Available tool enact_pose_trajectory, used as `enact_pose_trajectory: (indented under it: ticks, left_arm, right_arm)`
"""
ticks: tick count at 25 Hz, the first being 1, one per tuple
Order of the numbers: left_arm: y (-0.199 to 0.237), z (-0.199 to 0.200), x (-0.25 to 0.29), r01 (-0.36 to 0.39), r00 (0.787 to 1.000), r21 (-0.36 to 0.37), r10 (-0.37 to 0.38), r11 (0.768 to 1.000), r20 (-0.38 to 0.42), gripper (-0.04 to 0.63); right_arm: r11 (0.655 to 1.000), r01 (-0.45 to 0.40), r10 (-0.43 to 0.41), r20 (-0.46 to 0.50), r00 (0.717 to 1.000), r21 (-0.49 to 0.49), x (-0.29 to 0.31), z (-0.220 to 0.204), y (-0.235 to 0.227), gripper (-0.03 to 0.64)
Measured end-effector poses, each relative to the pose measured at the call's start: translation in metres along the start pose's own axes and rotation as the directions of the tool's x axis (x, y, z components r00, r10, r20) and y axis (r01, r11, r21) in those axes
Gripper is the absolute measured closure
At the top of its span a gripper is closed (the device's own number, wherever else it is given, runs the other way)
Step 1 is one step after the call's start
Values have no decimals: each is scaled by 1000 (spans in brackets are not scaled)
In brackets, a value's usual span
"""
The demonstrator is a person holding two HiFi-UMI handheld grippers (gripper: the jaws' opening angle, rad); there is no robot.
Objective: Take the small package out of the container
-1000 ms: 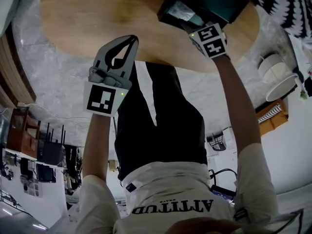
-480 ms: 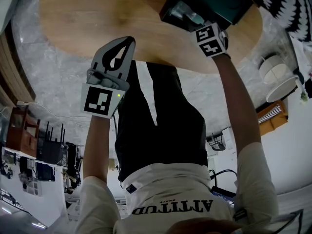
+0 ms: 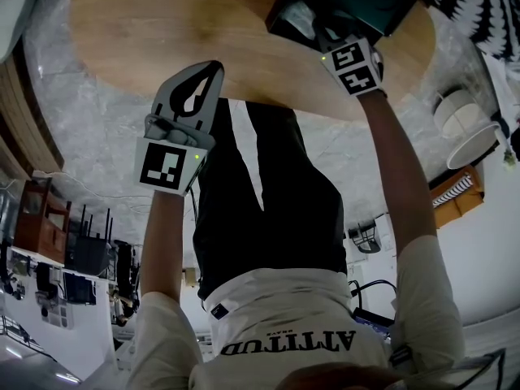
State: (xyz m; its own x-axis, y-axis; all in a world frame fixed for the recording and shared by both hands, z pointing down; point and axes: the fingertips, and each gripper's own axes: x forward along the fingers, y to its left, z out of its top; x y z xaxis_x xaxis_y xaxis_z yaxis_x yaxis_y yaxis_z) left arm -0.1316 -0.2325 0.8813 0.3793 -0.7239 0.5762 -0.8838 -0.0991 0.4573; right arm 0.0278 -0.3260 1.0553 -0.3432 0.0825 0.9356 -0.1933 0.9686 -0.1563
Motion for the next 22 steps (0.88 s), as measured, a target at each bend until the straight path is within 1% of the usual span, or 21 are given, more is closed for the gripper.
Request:
enact_pose_trajectory:
  ticks: [5, 10, 13, 17, 22]
  left_arm:
    - [-6, 16, -10, 3, 1000, 25, -3, 1000, 20, 569]
    - [-19, 39, -29, 8, 1000, 37, -10, 999, 28, 569]
    - [-27, 57, -41, 14, 999, 52, -16, 999, 40, 569]
    - [-46, 80, -58, 21, 998, 96, -26, 995, 54, 569]
    - [-69, 113, -91, 32, 997, 125, -40, 992, 65, 569]
  right_arm:
    - [1000, 14, -14, 22, 1000, 16, -21, 9, 0, 595]
    - [1000, 18, -18, 36, 999, 25, -54, 16, 10, 595]
    - [999, 31, -34, 66, 997, 36, -79, 28, 15, 597]
    - [997, 53, -58, 102, 993, 54, -117, 36, 17, 597]
    - [993, 87, -96, 131, 987, 78, -171, 53, 26, 597]
